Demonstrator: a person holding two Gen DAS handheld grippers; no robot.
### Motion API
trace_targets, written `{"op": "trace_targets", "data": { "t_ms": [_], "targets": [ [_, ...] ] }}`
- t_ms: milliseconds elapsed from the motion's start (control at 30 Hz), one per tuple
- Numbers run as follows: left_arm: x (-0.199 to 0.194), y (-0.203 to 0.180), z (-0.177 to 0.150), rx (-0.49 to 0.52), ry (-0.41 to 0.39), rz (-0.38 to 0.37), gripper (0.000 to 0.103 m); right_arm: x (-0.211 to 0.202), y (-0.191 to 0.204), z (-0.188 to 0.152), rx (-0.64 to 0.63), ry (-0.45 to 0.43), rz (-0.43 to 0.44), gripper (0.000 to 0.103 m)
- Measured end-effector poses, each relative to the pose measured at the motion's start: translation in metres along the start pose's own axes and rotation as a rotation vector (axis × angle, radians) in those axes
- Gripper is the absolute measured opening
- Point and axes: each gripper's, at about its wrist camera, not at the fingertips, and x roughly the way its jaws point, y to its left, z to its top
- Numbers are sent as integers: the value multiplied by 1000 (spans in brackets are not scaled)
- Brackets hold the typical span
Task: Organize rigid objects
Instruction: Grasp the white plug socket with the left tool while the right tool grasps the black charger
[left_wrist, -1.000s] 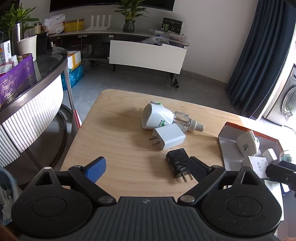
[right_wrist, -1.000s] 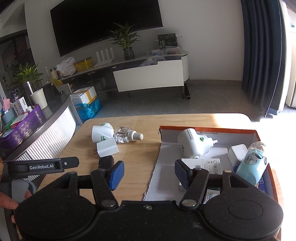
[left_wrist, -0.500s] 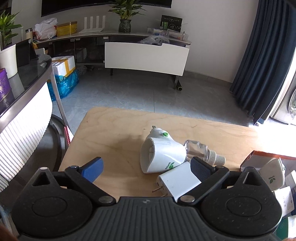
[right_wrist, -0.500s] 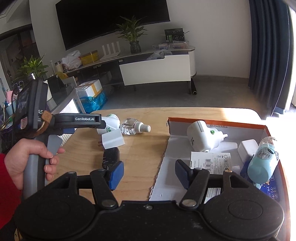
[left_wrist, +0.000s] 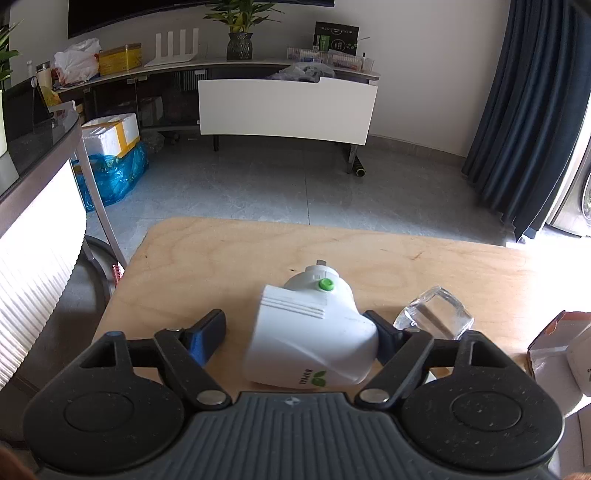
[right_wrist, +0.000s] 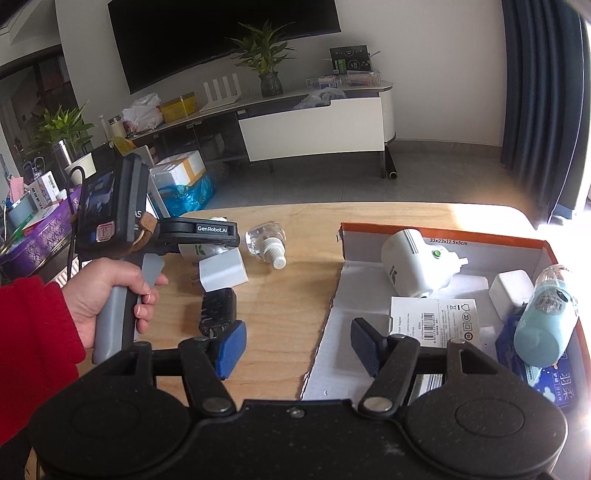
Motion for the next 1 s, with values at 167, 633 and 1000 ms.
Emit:
{"op": "trace_targets", "data": {
  "t_ms": [167, 633, 1000],
  "targets": [
    [-7, 8, -1, -17, -8, -40, 65, 16, 14, 2, -26, 29, 31, 76],
    [-91, 38, -40, -90, -64, -24, 65, 97, 71, 15, -142, 139, 86, 77],
    [-114, 39, -62, -141, -73, -70, 64, 93, 80, 8, -150, 117, 29, 44]
  ]
}}
